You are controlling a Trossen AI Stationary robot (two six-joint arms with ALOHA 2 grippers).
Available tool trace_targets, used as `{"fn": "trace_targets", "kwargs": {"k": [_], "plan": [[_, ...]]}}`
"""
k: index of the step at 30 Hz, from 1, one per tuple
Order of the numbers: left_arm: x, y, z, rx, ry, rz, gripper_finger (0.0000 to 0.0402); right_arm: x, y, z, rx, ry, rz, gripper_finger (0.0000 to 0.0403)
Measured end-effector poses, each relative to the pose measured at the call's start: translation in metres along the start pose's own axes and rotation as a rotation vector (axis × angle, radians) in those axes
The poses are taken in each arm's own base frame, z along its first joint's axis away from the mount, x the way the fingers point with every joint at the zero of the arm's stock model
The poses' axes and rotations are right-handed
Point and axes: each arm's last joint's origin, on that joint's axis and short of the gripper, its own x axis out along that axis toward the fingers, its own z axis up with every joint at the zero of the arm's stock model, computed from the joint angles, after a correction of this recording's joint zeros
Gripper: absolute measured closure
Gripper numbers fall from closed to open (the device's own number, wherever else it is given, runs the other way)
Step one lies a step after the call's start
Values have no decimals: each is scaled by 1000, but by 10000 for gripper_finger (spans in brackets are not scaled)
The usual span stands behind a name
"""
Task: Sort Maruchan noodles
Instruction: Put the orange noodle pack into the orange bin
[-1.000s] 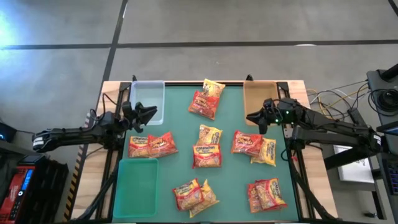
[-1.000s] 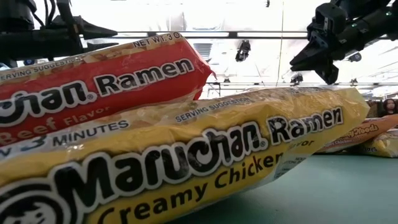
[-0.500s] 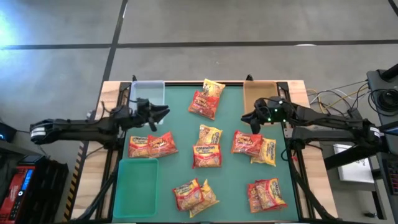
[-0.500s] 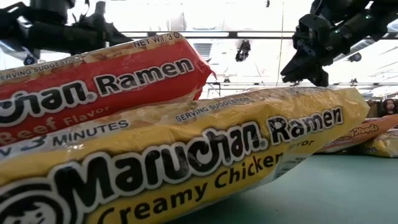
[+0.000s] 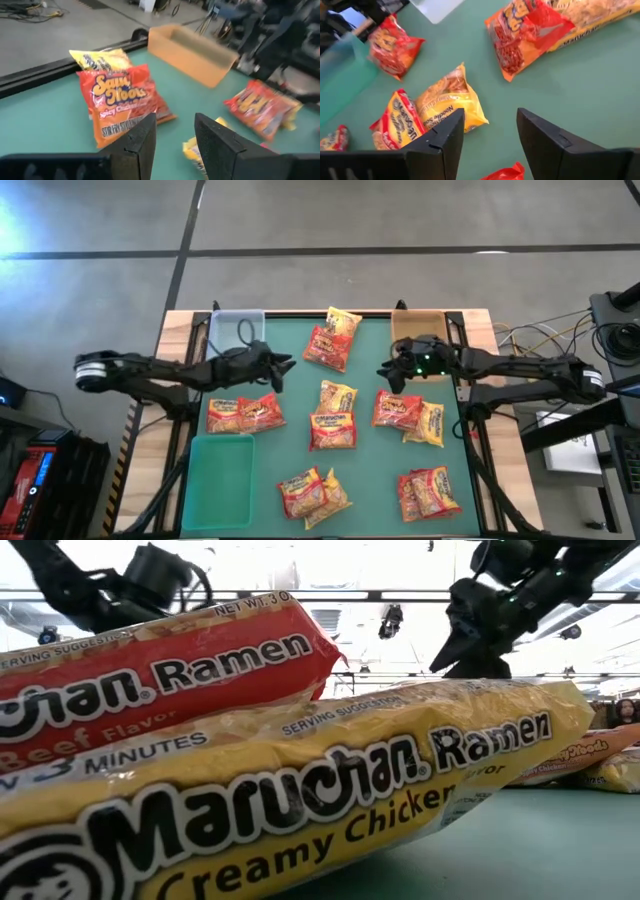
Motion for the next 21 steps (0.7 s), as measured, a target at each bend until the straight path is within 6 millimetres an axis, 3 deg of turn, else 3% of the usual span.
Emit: {"fn": "trace_targets", "kwargs": {"k": [10,21], "plan": [[50,-2,-10,112,82,141,283,24,-4,12,-22,13,-38,232],[96,1,-29,158,155,253,283,57,-28,30,-13,10,-177,232]]}}
